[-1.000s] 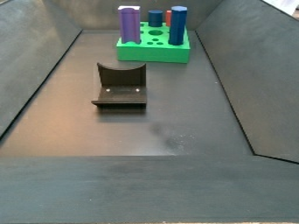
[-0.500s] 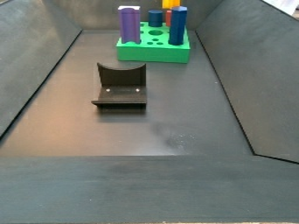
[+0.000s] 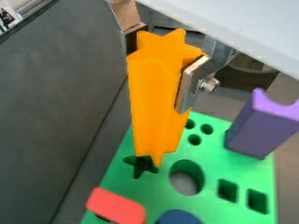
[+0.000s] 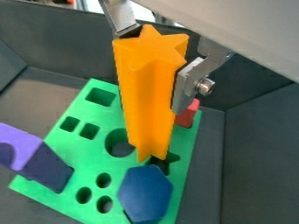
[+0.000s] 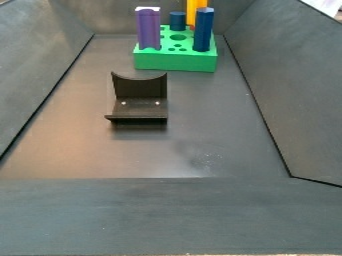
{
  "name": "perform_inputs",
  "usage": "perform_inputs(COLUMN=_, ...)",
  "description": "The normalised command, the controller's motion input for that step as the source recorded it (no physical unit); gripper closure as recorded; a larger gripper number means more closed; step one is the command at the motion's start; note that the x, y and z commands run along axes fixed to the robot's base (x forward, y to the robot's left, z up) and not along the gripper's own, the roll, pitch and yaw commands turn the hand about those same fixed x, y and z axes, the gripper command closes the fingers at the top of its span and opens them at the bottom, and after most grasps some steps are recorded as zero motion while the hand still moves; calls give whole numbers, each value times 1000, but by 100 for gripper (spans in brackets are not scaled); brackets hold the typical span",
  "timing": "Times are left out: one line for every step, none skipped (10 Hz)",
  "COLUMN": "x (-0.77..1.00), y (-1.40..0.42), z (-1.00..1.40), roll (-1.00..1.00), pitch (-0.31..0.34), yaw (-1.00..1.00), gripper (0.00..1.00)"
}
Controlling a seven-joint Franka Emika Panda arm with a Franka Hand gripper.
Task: Pick up the star object. Move up. Move to above the board. Insert the star object.
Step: Insert the star object.
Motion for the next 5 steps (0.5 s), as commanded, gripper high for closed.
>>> perform_inputs(x=-77, y=0, z=-854, roll=-59, pitch=0, yaw=-994, gripper=100)
perform_inputs(x=-74, y=0, z=-829, roll=-47, pitch=0, yaw=-1000, gripper=100)
perform_inputs(x=117, y=29, z=0, roll=-159, pitch=0, yaw=-280, gripper=100)
perform_inputs(x=0, y=0, z=-31, roll=-26, pitch=0, yaw=-29, gripper=100)
perform_inputs(x=-186, y=0, z=-546, roll=13, pitch=-111, yaw=-866, gripper=100)
